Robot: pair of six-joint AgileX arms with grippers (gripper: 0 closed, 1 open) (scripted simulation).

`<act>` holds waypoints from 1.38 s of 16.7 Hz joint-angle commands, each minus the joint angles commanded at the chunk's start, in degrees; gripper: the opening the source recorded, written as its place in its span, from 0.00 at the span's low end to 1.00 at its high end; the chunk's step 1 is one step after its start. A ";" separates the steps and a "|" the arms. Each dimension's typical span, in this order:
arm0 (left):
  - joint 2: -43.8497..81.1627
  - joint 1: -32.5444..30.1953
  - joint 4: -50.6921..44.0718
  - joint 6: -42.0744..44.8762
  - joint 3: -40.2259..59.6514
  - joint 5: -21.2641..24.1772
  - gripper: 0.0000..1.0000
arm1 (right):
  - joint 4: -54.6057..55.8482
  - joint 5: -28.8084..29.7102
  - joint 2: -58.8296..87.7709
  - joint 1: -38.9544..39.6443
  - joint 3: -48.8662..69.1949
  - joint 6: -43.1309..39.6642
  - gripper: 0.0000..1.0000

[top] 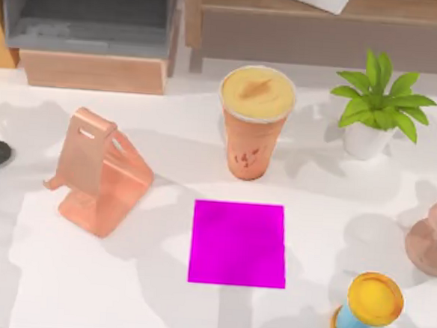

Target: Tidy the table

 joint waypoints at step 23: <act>52.32 4.54 -22.48 27.80 35.17 0.44 1.00 | 0.00 0.00 0.00 0.00 0.00 0.00 1.00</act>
